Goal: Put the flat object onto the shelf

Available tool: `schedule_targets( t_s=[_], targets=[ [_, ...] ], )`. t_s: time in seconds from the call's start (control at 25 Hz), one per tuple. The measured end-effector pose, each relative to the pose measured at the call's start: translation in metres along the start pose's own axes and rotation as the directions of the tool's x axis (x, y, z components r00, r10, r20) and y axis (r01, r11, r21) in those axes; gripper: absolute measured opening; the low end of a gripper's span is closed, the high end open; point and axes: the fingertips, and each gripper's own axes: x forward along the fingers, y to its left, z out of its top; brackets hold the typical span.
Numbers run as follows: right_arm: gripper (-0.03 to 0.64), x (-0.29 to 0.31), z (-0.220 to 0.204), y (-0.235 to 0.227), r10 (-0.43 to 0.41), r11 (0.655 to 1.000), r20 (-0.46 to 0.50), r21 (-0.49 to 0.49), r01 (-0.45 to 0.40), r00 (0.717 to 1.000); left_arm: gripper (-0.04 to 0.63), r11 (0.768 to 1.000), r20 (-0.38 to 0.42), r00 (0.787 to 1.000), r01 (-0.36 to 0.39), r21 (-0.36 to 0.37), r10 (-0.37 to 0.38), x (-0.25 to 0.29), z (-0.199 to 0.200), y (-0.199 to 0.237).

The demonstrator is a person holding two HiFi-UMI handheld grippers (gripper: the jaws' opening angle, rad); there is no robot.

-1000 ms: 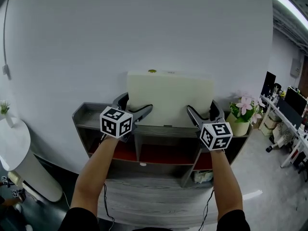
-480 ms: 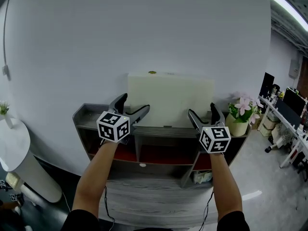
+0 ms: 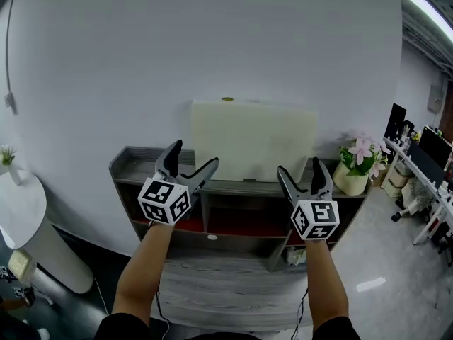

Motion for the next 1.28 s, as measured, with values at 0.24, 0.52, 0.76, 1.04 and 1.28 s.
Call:
schedule_targets(
  t_s=[0.24, 0.52, 0.76, 1.04, 1.28],
  targets=[
    [0.425, -0.047, 0.024, 0.041, 0.04, 0.999, 0.079, -0.021, -0.038, 0.996, 0.439, 0.998, 0.13, 0.991, -0.043, 0.035, 0.038, -0.046, 0.014, -0.045],
    [0.049, -0.085, 0.021, 0.07, 0.022, 1.0, 0.09, -0.018, -0.021, 0.996, 0.048, 0.985, 0.109, 0.979, -0.172, -0.005, 0.172, -0.085, -0.015, -0.055],
    [0.025, -0.101, -0.007, 0.094, 0.045, 0.998, 0.024, -0.052, -0.044, 0.999, 0.008, 0.987, 0.0, 0.987, -0.158, -0.019, 0.158, -0.103, -0.051, -0.08],
    [0.025, -0.11, -0.016, 0.109, 0.073, 0.995, 0.004, -0.064, -0.072, 0.997, 0.008, 0.983, -0.031, 0.983, -0.182, -0.018, 0.181, -0.119, -0.066, -0.086],
    [0.023, -0.111, -0.015, 0.112, 0.078, 0.994, 0.008, -0.071, -0.077, 0.997, 0.008, 0.982, -0.024, 0.983, -0.184, -0.029, 0.183, -0.127, -0.069, -0.085]
  ],
)
